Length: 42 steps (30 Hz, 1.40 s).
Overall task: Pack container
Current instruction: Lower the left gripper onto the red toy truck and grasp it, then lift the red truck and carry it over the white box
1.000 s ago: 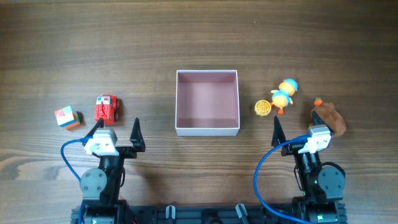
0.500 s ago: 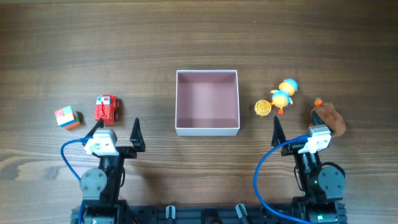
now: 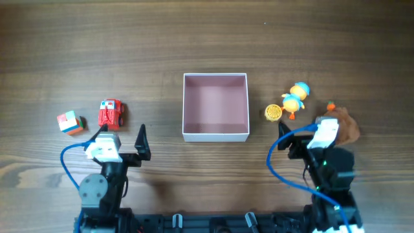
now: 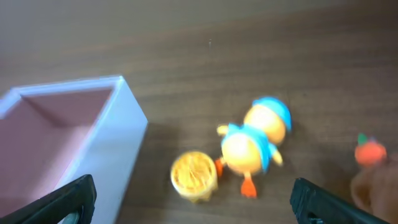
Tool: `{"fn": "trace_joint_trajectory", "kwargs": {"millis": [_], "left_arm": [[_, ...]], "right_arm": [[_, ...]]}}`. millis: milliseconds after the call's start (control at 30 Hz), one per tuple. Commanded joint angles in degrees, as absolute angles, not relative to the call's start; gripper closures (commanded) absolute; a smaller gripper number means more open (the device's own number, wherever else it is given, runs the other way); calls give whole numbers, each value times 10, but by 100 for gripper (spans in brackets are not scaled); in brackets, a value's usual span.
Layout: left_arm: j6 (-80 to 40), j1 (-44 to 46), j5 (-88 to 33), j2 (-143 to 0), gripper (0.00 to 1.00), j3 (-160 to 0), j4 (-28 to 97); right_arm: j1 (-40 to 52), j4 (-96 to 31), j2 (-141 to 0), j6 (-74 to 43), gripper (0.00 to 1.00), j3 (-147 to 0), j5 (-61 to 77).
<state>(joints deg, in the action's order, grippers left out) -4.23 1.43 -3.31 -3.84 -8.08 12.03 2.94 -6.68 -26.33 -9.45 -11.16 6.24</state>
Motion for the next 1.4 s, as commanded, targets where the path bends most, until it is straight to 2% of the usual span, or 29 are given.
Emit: {"fn": "trace_joint_trajectory", "kwargs": {"millis": [0, 167, 267, 367, 433, 567, 733, 1100, 1300, 1367], "left_arm": [[-50, 11, -44, -135, 0, -238, 192], [-50, 11, -9, -335, 0, -448, 344], [-50, 11, -10, -477, 0, -574, 478], [-52, 4, -19, -620, 0, -705, 628], [-52, -4, -18, -694, 0, -773, 686], [-47, -24, -7, -764, 0, -791, 675], [12, -124, -8, -870, 0, -790, 649], [43, -124, -8, -1099, 0, -790, 621], [43, -121, -8, -1125, 0, -790, 621], [43, -121, -8, -1125, 7, -790, 622]], "right_arm": [[30, -146, -366, -104, 0, -253, 78], [30, -329, -538, -74, 0, -457, 78], [30, -442, -631, -75, 0, -553, 74], [30, -503, -677, -75, 0, -589, 90], [30, -511, -683, -76, 0, -589, 87], [30, -541, -683, -167, 0, -589, -44], [30, -546, -683, -167, 0, -589, -58], [30, -536, -689, -167, 0, -589, -58], [30, -533, -692, -167, 0, -589, -58], [30, -533, -692, -167, 0, -589, -58]]}}
